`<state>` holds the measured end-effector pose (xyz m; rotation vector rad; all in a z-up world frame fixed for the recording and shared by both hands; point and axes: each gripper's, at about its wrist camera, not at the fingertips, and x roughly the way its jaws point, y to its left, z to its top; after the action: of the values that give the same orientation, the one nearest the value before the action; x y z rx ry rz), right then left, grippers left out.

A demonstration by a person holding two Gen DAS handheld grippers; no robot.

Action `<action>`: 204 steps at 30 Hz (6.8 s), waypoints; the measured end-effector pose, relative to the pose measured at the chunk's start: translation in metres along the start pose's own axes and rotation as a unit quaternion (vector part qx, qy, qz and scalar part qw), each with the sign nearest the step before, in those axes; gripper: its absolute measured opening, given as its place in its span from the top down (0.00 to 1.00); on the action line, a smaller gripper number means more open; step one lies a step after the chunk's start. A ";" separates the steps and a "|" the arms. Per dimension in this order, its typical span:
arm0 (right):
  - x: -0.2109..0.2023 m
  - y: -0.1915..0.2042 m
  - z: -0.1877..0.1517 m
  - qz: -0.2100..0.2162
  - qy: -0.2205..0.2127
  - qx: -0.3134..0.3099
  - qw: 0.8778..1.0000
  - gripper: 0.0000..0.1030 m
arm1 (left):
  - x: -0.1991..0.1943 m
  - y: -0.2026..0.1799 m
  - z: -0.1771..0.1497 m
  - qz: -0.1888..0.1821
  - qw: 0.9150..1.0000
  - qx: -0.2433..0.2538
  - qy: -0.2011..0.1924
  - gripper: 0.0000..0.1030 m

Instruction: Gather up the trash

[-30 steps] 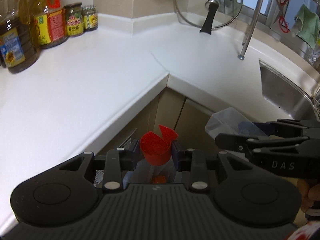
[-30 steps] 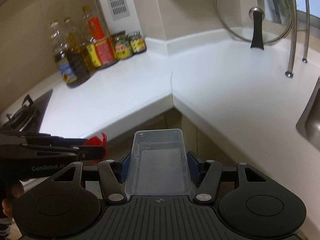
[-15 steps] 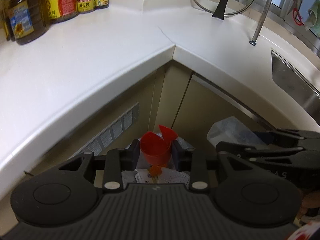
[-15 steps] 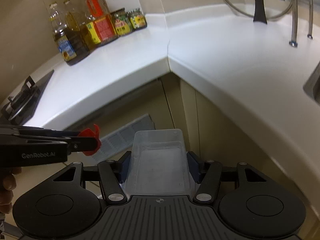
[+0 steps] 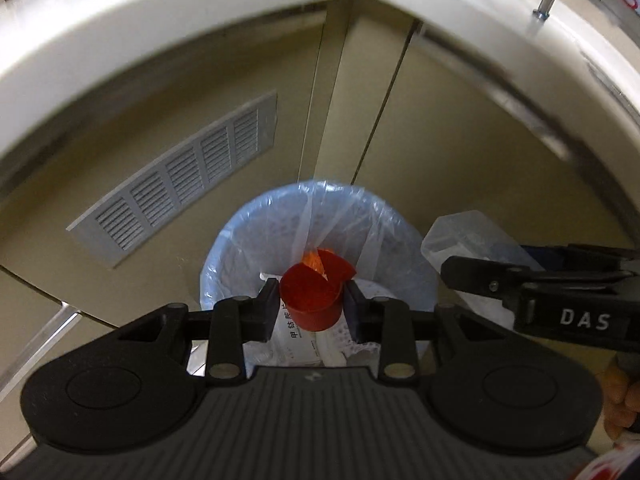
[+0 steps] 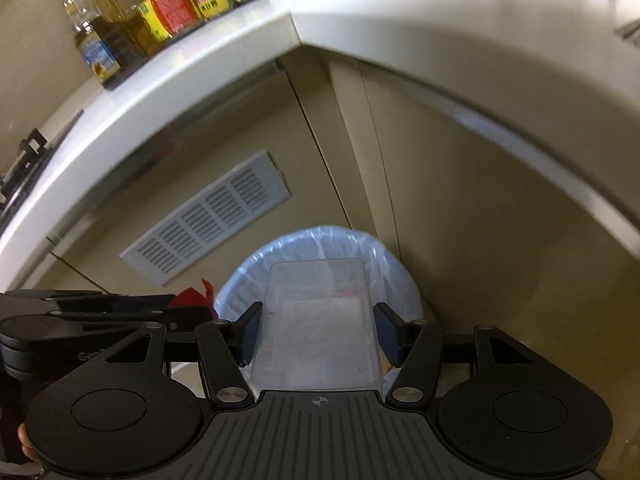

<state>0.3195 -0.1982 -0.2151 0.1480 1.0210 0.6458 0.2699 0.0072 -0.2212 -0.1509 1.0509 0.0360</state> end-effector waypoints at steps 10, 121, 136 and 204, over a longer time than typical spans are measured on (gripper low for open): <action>0.039 -0.007 -0.012 -0.008 0.023 0.006 1.000 0.43 | 0.051 0.011 -0.004 0.009 0.999 0.009 0.030 0.70; -0.137 0.065 -0.039 0.001 -0.055 -0.041 0.998 0.27 | -0.195 -0.029 -0.026 0.056 0.994 -0.016 -0.093 0.37; -0.206 0.146 -0.082 -0.060 -0.110 0.025 0.992 0.27 | -0.271 -0.005 -0.058 0.014 0.993 0.053 -0.105 0.36; -0.269 0.205 -0.131 -0.084 -0.148 0.017 0.985 0.27 | -0.338 0.000 -0.113 -0.017 0.985 0.088 -0.145 0.32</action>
<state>0.0271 -0.2078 -0.0016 0.1797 0.7492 0.4374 0.0041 0.0054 0.0165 -0.0026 0.7563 -0.0640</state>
